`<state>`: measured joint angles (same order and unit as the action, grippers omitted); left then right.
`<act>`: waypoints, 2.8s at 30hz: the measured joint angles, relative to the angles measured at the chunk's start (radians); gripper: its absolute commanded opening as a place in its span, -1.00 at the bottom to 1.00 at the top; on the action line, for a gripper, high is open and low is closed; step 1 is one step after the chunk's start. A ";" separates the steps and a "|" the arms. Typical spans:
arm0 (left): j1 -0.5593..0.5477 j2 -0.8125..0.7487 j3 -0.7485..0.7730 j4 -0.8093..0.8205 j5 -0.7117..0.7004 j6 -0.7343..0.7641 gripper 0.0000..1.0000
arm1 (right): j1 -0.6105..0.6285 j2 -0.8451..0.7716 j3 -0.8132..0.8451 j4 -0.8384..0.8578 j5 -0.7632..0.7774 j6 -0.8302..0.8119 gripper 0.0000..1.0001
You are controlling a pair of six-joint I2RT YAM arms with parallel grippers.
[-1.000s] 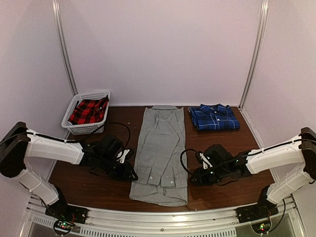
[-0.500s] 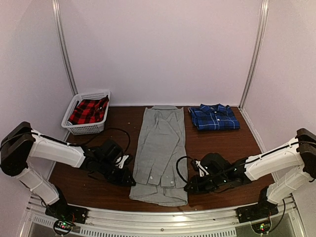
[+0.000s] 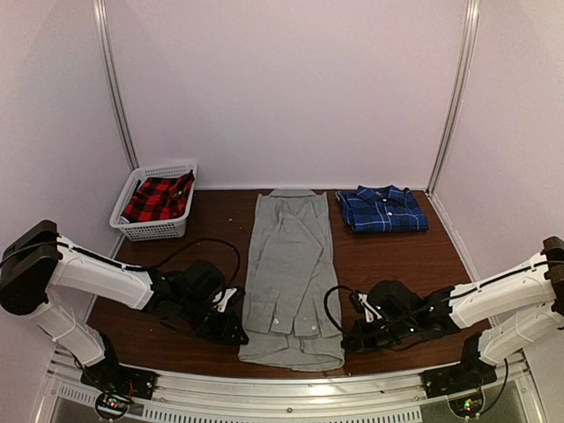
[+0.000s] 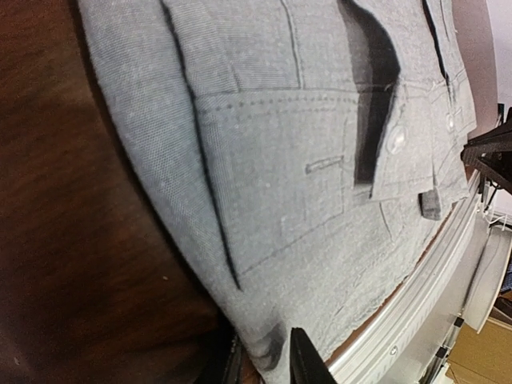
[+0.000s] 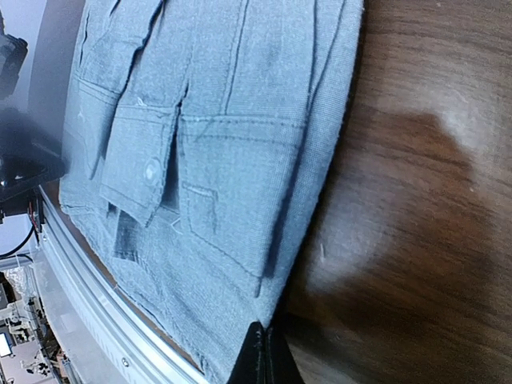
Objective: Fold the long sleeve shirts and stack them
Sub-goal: Adjust the rectangle-folded shirt at the center of the board, then pick up the rectangle-folded shirt from the center of the board.
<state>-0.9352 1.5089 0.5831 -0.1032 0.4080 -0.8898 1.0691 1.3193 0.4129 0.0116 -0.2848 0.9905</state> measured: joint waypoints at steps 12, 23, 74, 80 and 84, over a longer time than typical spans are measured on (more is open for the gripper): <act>-0.033 -0.091 -0.039 -0.010 -0.027 -0.095 -0.43 | -0.004 -0.133 -0.023 -0.084 0.023 0.007 -0.31; 0.117 -0.039 -0.042 0.058 0.033 -0.058 -0.33 | -0.069 -0.056 -0.062 0.077 0.009 0.039 -0.31; 0.055 0.068 -0.082 0.249 0.172 -0.131 -1.00 | -0.037 -0.018 -0.158 0.331 -0.030 0.109 -1.00; 0.029 -0.008 -0.134 0.270 0.164 -0.180 -1.00 | -0.008 -0.068 -0.158 0.306 -0.021 0.119 -1.00; 0.024 -0.079 -0.148 0.273 0.149 -0.214 -1.00 | -0.002 -0.085 -0.149 0.278 -0.004 0.121 -1.00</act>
<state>-0.9108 1.4303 0.4351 0.1696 0.5571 -1.1042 1.0668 1.2339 0.2642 0.2901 -0.2890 1.1110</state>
